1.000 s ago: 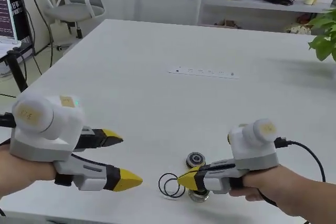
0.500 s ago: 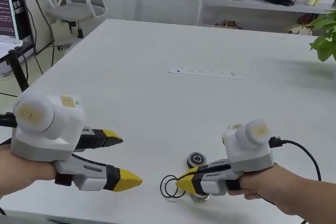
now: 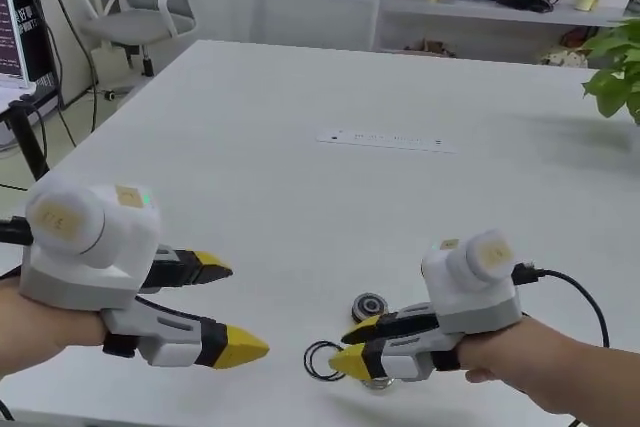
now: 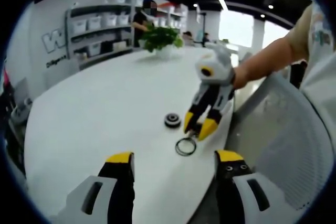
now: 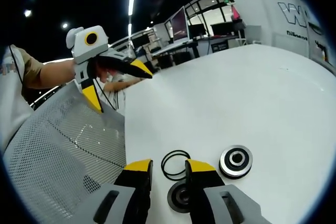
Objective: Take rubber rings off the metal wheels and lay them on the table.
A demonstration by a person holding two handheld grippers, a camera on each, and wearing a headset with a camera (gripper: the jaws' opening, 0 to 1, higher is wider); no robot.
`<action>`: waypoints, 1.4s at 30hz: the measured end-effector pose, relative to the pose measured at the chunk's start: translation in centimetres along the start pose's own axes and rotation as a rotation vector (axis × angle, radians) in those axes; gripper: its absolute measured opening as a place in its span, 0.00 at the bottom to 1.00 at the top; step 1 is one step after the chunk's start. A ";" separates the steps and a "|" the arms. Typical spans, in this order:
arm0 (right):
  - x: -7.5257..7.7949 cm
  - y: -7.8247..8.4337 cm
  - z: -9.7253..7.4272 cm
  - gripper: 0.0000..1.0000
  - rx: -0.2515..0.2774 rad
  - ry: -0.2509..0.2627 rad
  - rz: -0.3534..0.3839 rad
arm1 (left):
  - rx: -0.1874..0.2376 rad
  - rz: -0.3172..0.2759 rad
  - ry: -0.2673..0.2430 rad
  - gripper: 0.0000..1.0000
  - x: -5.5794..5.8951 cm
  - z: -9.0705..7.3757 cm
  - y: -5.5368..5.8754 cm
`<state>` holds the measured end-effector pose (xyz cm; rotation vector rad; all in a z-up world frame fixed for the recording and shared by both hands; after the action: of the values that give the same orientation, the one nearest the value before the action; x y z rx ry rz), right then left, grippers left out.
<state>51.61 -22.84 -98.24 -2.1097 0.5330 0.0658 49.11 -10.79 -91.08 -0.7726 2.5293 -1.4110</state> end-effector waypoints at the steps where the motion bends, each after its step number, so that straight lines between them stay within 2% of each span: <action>1: 0.0 -0.1 -0.1 0.24 0.004 0.001 -0.001 | -0.001 0.001 0.000 0.62 0.0 0.0 0.0; 16: 1.0 -1.7 -2.1 0.29 0.088 0.039 0.026 | -0.003 0.010 0.005 0.62 -0.6 0.5 -1.0; 26: 2.7 -2.1 -3.5 0.32 0.130 0.091 0.044 | -0.015 0.019 0.016 0.61 -1.1 1.8 -1.5; 34: 3.9 -2.1 -4.6 0.34 0.150 0.133 0.054 | -0.033 0.035 0.029 0.61 -1.6 2.9 -2.1; 42: 4.7 -1.5 -5.0 0.34 0.148 0.159 0.061 | -0.041 0.047 0.042 0.60 -1.9 4.4 -2.9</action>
<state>55.71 -27.78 -95.42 -1.9645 0.6762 -0.1050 53.36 -14.40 -91.28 -0.6921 2.5983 -1.3790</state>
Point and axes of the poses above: the centre of the closed fingertips' face, and the gripper's own axes: z roughly forward along the fingers, x roughly to its right, y roughly out of its underside, the point moved 3 cm from there along -z, roughly backward along the fingers, and after that the axes turned 8 degrees about y, right-handed, at the moved point
